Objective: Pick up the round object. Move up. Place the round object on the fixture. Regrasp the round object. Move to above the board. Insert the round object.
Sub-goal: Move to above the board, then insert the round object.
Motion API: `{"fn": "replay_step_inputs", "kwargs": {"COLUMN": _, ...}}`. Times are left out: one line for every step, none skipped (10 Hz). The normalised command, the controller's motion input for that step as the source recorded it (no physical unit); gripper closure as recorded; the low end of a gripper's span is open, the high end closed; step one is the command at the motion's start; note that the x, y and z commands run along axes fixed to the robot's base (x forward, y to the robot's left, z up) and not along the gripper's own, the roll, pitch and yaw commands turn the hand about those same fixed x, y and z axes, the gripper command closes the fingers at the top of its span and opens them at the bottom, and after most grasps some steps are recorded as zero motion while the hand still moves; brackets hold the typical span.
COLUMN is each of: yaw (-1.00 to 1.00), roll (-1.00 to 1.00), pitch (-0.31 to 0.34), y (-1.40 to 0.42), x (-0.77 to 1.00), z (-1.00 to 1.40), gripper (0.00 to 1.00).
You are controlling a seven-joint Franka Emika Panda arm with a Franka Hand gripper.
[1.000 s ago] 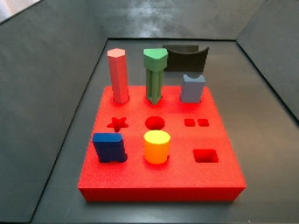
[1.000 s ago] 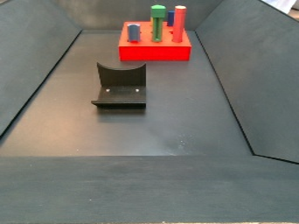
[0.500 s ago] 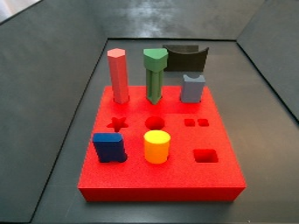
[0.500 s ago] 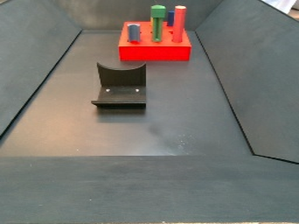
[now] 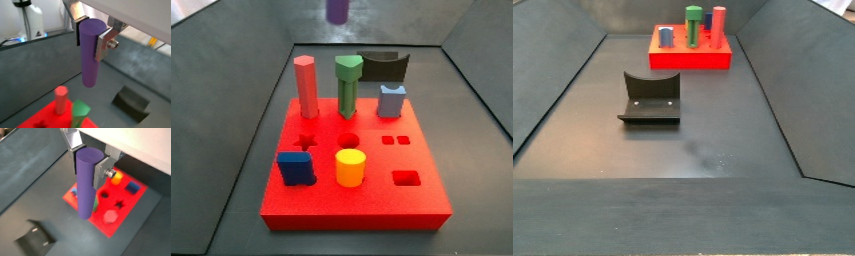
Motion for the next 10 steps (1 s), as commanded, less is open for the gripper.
{"fn": "replay_step_inputs", "kwargs": {"yaw": 0.03, "roll": -0.95, "pitch": -0.048, "y": -0.06, "x": -0.12, "z": 0.00, "gripper": 1.00}}
{"fn": "replay_step_inputs", "kwargs": {"yaw": 0.02, "roll": -0.79, "pitch": -0.047, "y": -0.03, "x": -0.10, "z": 0.00, "gripper": 1.00}}
{"fn": "replay_step_inputs", "kwargs": {"yaw": 0.01, "roll": -0.49, "pitch": -0.046, "y": -0.01, "x": -0.07, "z": 0.00, "gripper": 1.00}}
{"fn": "replay_step_inputs", "kwargs": {"yaw": 0.00, "roll": -0.32, "pitch": -0.043, "y": 0.00, "x": -0.06, "z": 0.00, "gripper": 1.00}}
{"fn": "replay_step_inputs", "kwargs": {"yaw": 0.00, "roll": -0.02, "pitch": -0.026, "y": 0.00, "x": 0.00, "z": -0.03, "gripper": 1.00}}
{"fn": "replay_step_inputs", "kwargs": {"yaw": 0.00, "roll": 0.00, "pitch": 0.000, "y": 0.00, "x": 0.00, "z": -0.03, "gripper": 1.00}}
{"fn": "replay_step_inputs", "kwargs": {"yaw": 0.00, "roll": -0.10, "pitch": 0.000, "y": -0.05, "x": 0.03, "z": -0.17, "gripper": 1.00}}
{"fn": "replay_step_inputs", "kwargs": {"yaw": 0.00, "roll": -0.08, "pitch": 0.000, "y": -0.18, "x": 0.01, "z": -0.18, "gripper": 1.00}}
{"fn": "replay_step_inputs", "kwargs": {"yaw": -0.03, "roll": 0.00, "pitch": 0.003, "y": -0.23, "x": 0.14, "z": -0.07, "gripper": 1.00}}
{"fn": "replay_step_inputs", "kwargs": {"yaw": 0.00, "roll": 0.14, "pitch": 0.030, "y": -0.51, "x": 0.15, "z": 0.00, "gripper": 1.00}}
